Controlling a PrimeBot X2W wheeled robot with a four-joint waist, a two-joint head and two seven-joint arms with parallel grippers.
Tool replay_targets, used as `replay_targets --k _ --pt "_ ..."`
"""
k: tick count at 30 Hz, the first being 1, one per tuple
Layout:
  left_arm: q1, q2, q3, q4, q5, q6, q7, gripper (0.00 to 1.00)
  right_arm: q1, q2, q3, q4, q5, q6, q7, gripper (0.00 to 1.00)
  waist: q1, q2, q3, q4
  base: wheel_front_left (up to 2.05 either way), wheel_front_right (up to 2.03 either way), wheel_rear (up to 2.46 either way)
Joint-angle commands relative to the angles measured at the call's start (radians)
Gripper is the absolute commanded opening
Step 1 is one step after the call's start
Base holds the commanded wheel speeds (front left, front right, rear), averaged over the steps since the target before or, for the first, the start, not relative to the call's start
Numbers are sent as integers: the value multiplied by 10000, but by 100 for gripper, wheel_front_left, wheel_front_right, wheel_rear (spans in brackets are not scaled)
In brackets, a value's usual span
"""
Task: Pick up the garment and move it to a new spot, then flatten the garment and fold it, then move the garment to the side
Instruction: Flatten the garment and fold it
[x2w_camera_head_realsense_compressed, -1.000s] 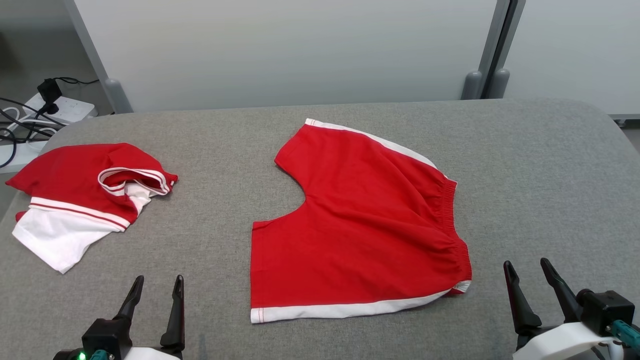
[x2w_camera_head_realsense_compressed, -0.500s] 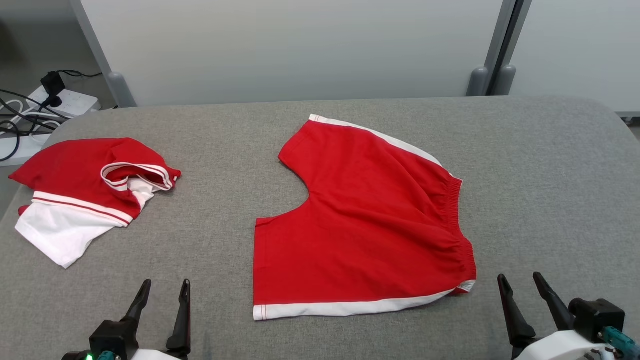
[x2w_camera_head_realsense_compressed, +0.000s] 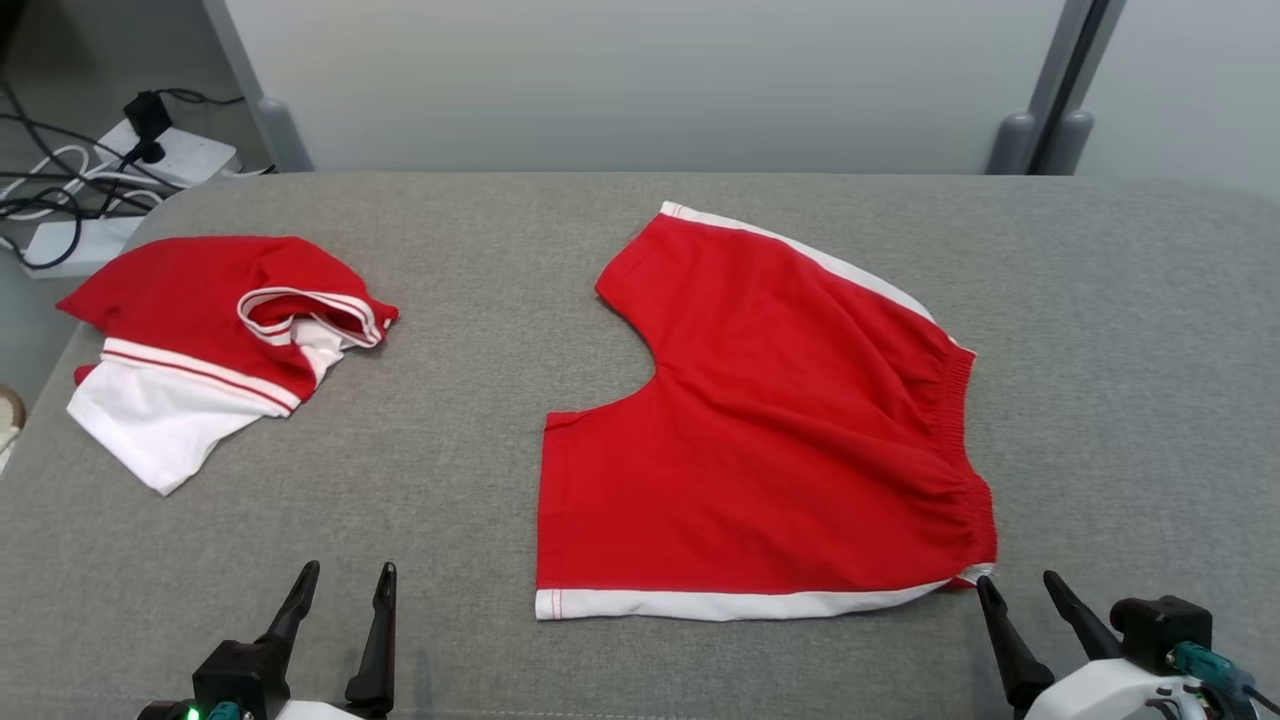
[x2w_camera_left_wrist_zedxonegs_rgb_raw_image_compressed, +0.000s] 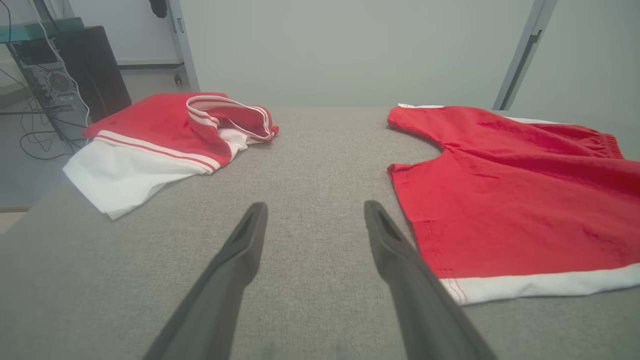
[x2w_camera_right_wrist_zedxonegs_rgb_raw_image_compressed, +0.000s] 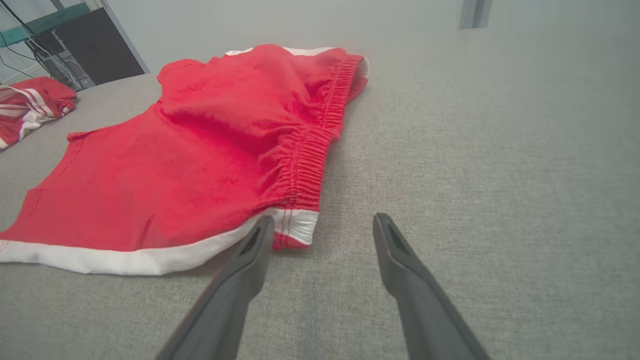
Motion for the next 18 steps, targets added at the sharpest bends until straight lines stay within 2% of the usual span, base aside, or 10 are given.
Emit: replay_targets --k 1,17,18 --pt "-452 57 298 -207 -30 -80 -132 100 -434 -265 381 120 127 16 -135 100 0 0 129 172 0 0 0" --pt "-735 57 385 -246 -217 -126 -132 100 -1280 -500 1517 999 618 16 -135 100 0 0 636 623 0 0 0" --pt "-762 57 372 -237 -222 -128 -132 100 -1343 -529 1635 1011 678 16 -135 71 0 0 670 631 0 0 0"
